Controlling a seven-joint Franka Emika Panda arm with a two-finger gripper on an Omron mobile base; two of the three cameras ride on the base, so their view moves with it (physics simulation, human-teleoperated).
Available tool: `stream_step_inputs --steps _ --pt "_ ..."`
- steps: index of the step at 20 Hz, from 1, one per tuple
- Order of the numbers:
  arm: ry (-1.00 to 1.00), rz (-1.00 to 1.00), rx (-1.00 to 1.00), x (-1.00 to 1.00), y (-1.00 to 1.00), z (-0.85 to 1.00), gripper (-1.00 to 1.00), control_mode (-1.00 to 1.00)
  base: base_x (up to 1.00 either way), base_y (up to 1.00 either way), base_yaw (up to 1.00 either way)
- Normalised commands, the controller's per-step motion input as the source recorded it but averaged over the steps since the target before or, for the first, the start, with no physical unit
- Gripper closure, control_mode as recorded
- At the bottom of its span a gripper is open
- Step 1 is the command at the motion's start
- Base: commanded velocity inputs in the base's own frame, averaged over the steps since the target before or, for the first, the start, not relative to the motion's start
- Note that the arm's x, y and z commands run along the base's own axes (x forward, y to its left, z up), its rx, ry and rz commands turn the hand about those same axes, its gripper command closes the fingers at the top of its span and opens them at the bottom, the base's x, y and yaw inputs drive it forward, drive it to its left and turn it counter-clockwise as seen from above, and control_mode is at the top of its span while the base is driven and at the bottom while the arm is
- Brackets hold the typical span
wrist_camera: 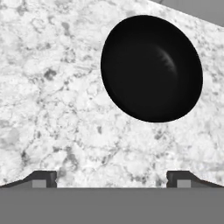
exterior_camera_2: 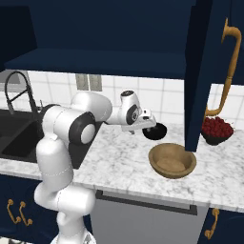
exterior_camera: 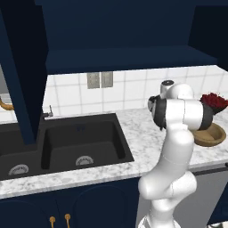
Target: Pick up the bowls on the counter and stack them on top of one another in the open cabinet. Place the smaller bowl on top of the larger bowl.
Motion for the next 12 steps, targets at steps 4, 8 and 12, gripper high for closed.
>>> stream_step_inputs --steps 4,8,12 --pt "0.0 0.0 0.0 0.46 -0.09 -0.22 -1.0 -1.0 0.0 0.0 0.0" --pt "0.0 0.0 -0.02 0.45 -0.12 -0.26 -1.0 -1.0 0.0 0.0 0.0" --pt "0.0 0.0 -0.02 0.39 -0.08 -0.24 -1.0 -1.0 0.0 0.0 0.0"
